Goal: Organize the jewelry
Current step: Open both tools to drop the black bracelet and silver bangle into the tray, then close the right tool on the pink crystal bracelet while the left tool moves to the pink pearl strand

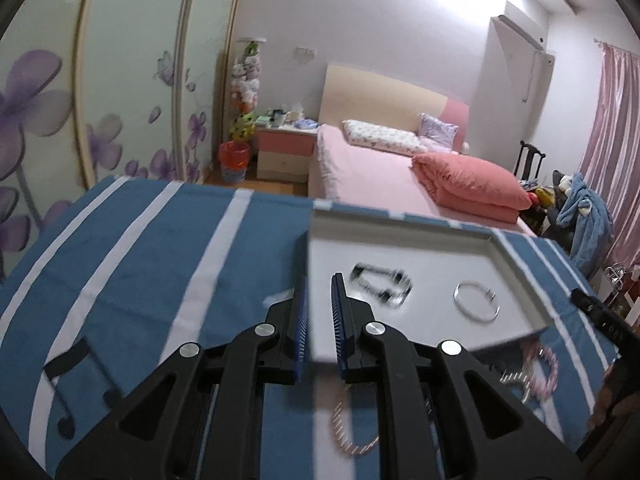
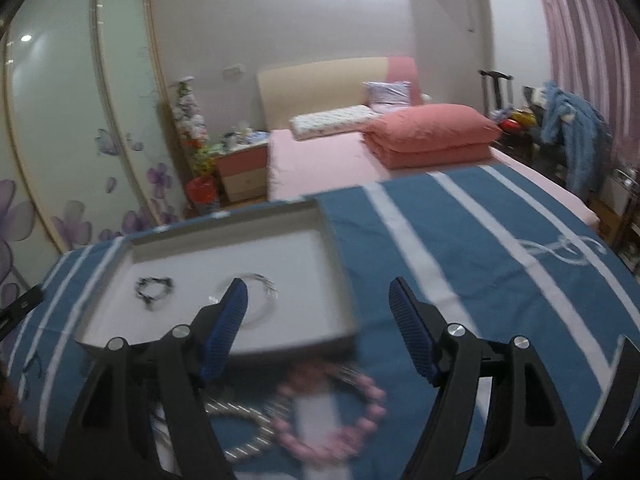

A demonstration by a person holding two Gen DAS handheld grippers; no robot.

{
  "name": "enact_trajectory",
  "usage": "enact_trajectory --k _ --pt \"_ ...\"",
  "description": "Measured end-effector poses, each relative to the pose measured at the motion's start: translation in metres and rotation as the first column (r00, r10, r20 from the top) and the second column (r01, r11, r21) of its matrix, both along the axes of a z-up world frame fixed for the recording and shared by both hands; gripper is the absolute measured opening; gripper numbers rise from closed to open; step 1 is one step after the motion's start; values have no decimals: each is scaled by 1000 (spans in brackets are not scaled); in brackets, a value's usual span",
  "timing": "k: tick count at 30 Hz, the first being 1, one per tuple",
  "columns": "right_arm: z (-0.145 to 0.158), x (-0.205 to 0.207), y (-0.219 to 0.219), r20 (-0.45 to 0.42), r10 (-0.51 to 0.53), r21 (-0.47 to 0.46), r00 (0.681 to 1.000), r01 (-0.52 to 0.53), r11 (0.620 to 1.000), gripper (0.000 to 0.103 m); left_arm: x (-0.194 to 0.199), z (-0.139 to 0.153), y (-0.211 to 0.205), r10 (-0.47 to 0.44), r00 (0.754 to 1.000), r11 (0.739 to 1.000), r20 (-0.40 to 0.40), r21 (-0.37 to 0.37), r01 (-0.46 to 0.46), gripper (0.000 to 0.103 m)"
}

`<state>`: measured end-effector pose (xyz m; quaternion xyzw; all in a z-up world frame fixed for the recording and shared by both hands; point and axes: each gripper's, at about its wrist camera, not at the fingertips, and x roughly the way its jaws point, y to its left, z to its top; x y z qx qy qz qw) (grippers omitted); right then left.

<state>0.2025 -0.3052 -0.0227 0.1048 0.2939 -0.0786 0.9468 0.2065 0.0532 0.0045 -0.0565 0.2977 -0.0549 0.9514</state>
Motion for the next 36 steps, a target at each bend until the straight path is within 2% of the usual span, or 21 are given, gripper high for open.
enact_trajectory --k 5,7,8,12,15,17,18,24,33,36 --pt "-25 -11 -24 -104 -48 7 993 49 999 53 -12 -18 15 27 998 1000 -58 18 -26 16" --pt "-35 -13 -25 -146 -34 21 989 38 999 47 -15 -24 17 34 996 999 -78 20 -32 30" --pt "-41 -13 -24 -169 -22 24 985 27 999 44 -16 -26 17 33 996 999 -82 22 -31 32" --pt "-56 -3 -12 -248 13 5 969 -12 1000 39 -24 -32 11 13 995 999 -98 36 -9 33" --pt "-67 1 -5 -297 19 -21 955 -27 999 35 -27 -35 4 -8 994 999 -111 53 14 39" --pt "-68 2 0 -300 8 -73 954 -31 997 18 -29 -38 0 -21 992 998 -121 61 28 42" --pt "-69 2 1 -301 15 -82 954 -41 996 15 -29 -39 -2 -29 991 997 -127 63 37 44" --pt "-70 -1 -13 -292 -30 -57 956 14 998 14 -27 -48 -19 -82 982 991 -169 95 99 54" --pt "-69 1 -12 -294 -29 -61 955 11 998 14 -19 -69 -42 -107 965 976 -239 159 147 54" --pt "-70 0 -13 -294 -27 -58 956 10 998 14 -15 -71 -38 -92 964 980 -249 151 132 54"
